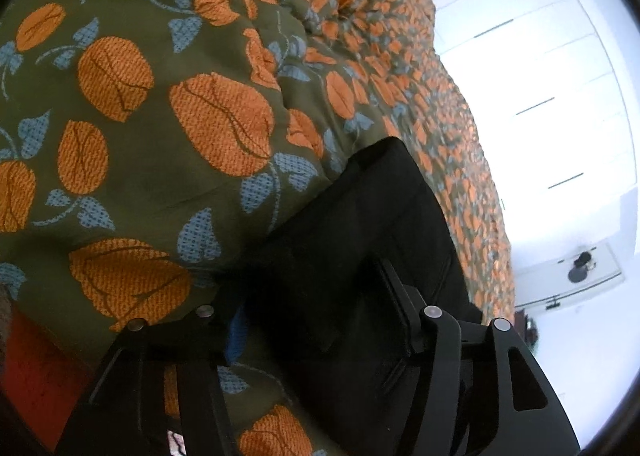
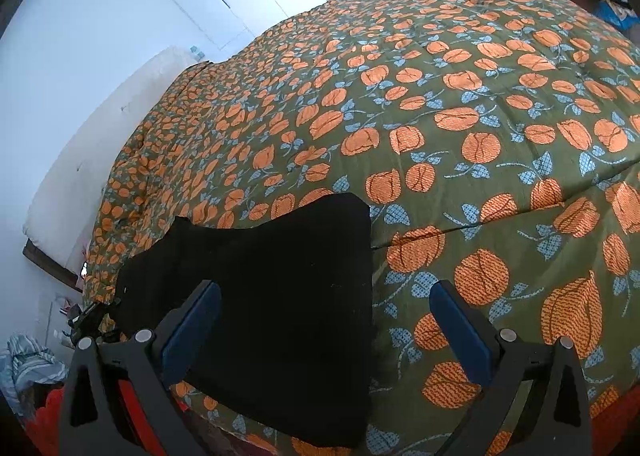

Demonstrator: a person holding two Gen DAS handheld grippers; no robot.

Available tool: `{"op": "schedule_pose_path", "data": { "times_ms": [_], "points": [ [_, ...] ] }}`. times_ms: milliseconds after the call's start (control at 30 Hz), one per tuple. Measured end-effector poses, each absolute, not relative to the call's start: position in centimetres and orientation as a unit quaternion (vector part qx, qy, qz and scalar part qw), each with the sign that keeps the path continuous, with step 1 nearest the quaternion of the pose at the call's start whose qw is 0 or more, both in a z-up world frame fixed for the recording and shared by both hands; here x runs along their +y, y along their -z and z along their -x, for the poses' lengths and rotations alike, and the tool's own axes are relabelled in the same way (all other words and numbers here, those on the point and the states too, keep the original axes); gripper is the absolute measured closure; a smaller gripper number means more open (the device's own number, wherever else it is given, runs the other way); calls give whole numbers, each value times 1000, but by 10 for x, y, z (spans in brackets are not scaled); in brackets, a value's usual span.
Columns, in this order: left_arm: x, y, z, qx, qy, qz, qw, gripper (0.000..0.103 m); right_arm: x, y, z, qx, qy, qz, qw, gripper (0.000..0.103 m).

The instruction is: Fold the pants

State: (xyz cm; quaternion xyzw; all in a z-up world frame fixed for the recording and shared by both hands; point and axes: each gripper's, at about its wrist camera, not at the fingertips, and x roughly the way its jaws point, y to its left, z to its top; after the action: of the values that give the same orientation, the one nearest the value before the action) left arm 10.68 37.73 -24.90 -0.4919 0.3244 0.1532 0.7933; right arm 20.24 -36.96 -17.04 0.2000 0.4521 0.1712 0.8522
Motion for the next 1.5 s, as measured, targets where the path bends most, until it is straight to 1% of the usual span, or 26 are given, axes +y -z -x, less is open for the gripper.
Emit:
{"op": "schedule_pose_path", "data": {
  "times_ms": [67, 133, 200, 667, 767, 967, 1033, 1133, 1500],
  "points": [
    [375, 247, -107, 327, -157, 485, 796, 48, -370, 170, -202, 452, -171, -198, 853, 0],
    [376, 248, -105, 325, -158, 487, 795, 55, -371, 169, -201, 451, -170, -200, 853, 0],
    [378, 249, -102, 321, -155, 496, 792, 59, -374, 169, -201, 450, -167, -205, 853, 0],
    [378, 250, -97, 318, -157, 500, 790, 61, -377, 169, -198, 452, -160, -210, 852, 0],
    [378, 250, -96, 316, -156, 500, 791, 64, -378, 169, -197, 452, -159, -212, 852, 0],
    [375, 241, -92, 310, -155, 484, 804, 75, -379, 169, -197, 453, -159, -212, 851, 0],
    [372, 235, -90, 306, -152, 477, 810, 79, -379, 169, -197, 453, -159, -212, 851, 0],
    [365, 222, -87, 305, -152, 455, 823, 81, -379, 169, -197, 452, -159, -213, 851, 0],
    [314, 155, -72, 298, -122, 343, 882, 83, -381, 173, -199, 454, -159, -229, 846, 0]
  ]
}}
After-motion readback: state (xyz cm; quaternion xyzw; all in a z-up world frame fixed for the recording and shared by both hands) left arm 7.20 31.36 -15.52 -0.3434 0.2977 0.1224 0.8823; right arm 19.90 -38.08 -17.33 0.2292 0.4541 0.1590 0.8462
